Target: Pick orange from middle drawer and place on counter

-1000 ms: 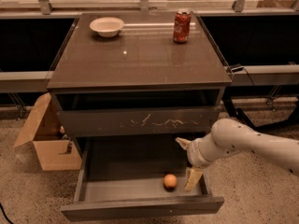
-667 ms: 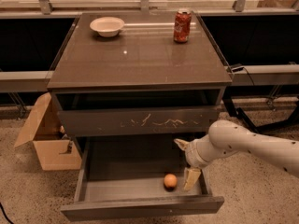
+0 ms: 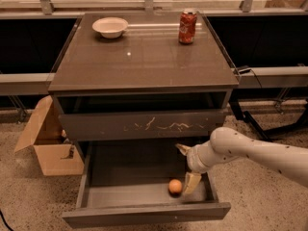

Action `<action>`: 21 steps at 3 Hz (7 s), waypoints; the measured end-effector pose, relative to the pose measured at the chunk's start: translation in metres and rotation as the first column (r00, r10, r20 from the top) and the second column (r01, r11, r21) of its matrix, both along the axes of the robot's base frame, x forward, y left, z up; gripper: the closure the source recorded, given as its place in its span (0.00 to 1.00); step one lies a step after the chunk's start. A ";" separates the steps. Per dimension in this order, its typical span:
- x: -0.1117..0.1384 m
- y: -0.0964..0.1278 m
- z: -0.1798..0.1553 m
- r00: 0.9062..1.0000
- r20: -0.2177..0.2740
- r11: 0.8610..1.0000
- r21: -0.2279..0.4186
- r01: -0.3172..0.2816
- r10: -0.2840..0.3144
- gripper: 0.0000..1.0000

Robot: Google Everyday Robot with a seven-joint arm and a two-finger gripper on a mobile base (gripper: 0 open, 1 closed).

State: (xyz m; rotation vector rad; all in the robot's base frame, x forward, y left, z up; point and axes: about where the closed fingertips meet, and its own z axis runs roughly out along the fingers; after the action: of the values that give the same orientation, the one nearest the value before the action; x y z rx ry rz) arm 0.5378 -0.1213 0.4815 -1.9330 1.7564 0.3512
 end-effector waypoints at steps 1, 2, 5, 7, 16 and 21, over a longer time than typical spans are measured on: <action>0.010 0.002 -0.021 1.000 -0.006 1.000 0.030 -0.009 0.009 0.00; 0.018 0.003 -0.042 0.999 -0.028 0.998 0.055 -0.014 0.016 0.00; 0.022 0.015 -0.095 0.997 -0.050 0.990 0.133 -0.050 0.057 0.00; 0.019 0.027 -0.109 0.995 -0.056 0.986 0.148 -0.075 0.084 0.19; 0.017 0.009 0.145 0.971 0.211 0.930 0.319 -0.180 0.116 1.00; 0.032 -0.002 0.334 0.903 0.415 0.922 0.297 -0.248 0.110 1.00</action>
Offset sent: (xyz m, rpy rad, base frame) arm 0.0295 -0.0001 -0.0663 0.0850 0.0550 0.0162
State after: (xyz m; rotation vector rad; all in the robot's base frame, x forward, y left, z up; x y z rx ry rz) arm 0.5701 -0.1235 0.8154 -1.7658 1.1726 0.2874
